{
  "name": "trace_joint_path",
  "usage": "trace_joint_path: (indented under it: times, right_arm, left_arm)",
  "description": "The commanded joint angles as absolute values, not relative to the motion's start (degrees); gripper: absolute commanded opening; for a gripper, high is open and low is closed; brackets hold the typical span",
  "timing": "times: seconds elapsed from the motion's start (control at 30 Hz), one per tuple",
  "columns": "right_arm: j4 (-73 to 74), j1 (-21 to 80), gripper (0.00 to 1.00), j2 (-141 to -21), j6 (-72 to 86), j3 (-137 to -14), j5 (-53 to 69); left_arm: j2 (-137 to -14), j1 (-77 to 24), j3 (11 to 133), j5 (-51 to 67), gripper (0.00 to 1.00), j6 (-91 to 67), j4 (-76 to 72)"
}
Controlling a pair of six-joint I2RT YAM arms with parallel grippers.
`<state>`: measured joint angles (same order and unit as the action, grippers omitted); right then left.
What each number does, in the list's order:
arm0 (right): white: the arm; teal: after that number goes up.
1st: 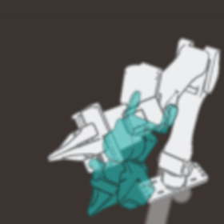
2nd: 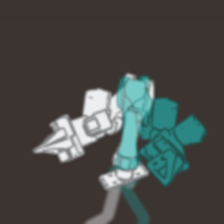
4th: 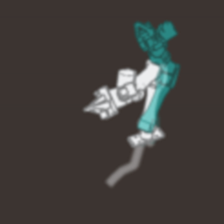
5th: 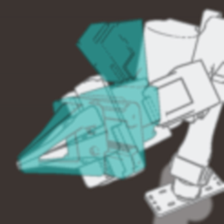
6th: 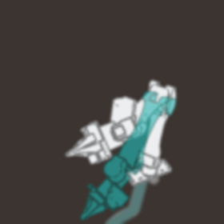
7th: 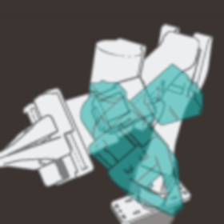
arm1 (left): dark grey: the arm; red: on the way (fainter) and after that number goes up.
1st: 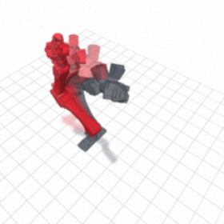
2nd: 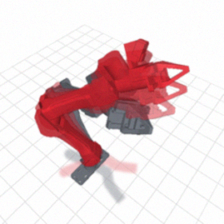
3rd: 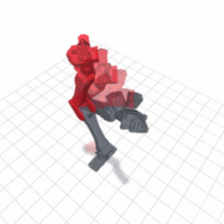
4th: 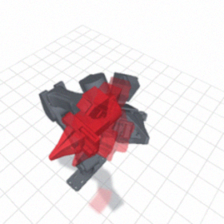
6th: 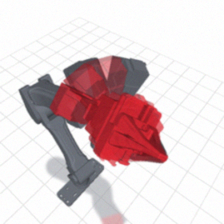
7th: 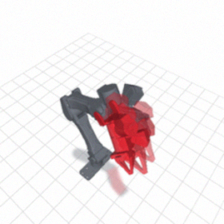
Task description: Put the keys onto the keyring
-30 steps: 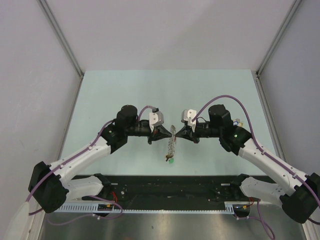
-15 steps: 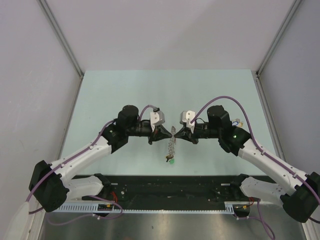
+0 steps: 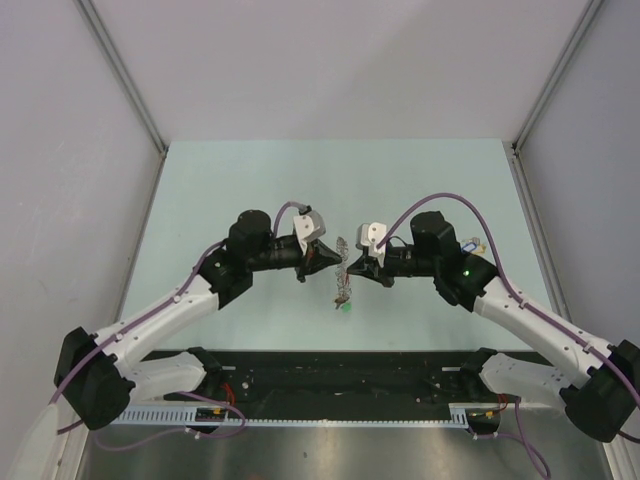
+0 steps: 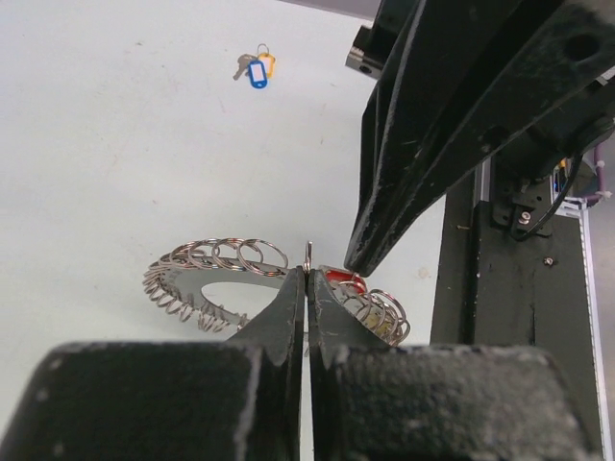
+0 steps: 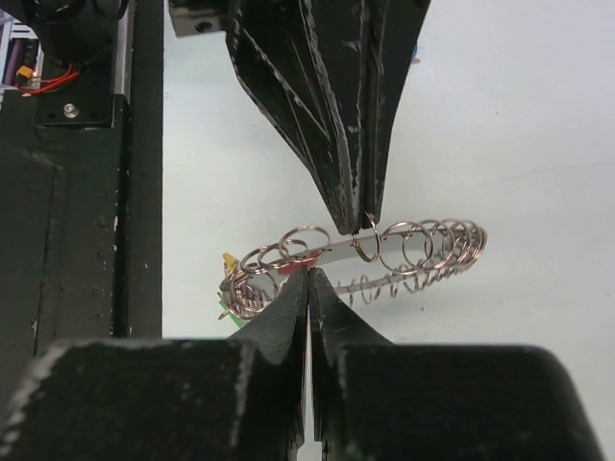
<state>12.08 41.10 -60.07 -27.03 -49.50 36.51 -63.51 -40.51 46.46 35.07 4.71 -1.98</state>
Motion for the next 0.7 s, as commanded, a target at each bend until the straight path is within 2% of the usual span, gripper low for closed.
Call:
trace_joint_path:
  times: [0.0, 0.53, 0.67]
  right_arm:
    - [10.2, 40.3, 0.0, -60.7, -26.4, -50.0, 34.7]
    - [4.4, 35.2, 0.0, -58.9, -23.6, -46.7, 44.6]
    - [4.1, 35.1, 0.0, -58.7, -22.9, -46.7, 43.2]
  left_arm:
    - [-60.6, -40.3, 46.9, 36.1, 0.0, 3.9, -6.9]
    - [-60.3, -39.8, 45.6, 41.6, 0.0, 5.5, -8.8]
    - [-59.7, -39.8, 46.1, 38.2, 0.0, 6.7, -6.3]
